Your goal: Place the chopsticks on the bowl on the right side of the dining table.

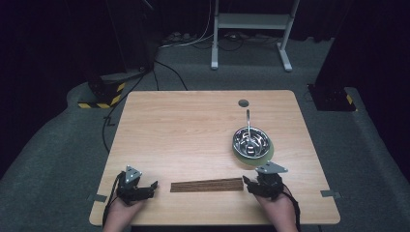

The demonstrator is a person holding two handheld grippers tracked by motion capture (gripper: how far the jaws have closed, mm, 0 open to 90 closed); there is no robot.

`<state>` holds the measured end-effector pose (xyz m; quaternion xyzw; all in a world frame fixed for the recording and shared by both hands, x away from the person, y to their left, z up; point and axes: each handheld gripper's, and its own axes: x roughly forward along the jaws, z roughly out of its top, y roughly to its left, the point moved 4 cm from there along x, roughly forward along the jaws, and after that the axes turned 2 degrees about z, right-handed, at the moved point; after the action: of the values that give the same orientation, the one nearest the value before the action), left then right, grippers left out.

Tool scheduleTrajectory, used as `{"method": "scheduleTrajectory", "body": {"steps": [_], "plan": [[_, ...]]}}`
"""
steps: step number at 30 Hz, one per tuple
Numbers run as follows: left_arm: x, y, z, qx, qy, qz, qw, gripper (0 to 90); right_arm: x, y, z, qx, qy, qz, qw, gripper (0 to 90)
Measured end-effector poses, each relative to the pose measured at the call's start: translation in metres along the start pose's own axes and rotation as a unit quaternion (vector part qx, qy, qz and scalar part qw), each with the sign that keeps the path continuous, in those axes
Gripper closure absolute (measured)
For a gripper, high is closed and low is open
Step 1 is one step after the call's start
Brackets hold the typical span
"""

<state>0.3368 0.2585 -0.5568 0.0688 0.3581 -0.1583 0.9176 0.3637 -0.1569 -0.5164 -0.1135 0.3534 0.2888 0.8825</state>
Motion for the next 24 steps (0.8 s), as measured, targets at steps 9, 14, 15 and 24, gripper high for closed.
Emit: {"method": "scheduleTrajectory", "body": {"steps": [9,14,15,24], "plan": [[0.0,0.0,0.0,-0.001,0.0,-0.002,1.0,13.1,0.032,0.054,0.043,-0.063,0.025,0.07,0.9953,57.9],[0.0,0.0,0.0,-0.001,0.0,-0.002,1.0,13.2,0.049,0.069,0.045,-0.092,0.045,0.085,0.9911,66.5],[0.0,0.0,0.0,-0.001,0.0,-0.002,1.0,13.2,0.052,0.072,0.045,-0.094,0.047,0.083,0.991,67.6],[0.0,0.0,0.0,-0.001,0.0,-0.003,1.0,13.6,0.062,0.081,0.042,-0.114,0.058,0.079,0.9887,71.4]]}}
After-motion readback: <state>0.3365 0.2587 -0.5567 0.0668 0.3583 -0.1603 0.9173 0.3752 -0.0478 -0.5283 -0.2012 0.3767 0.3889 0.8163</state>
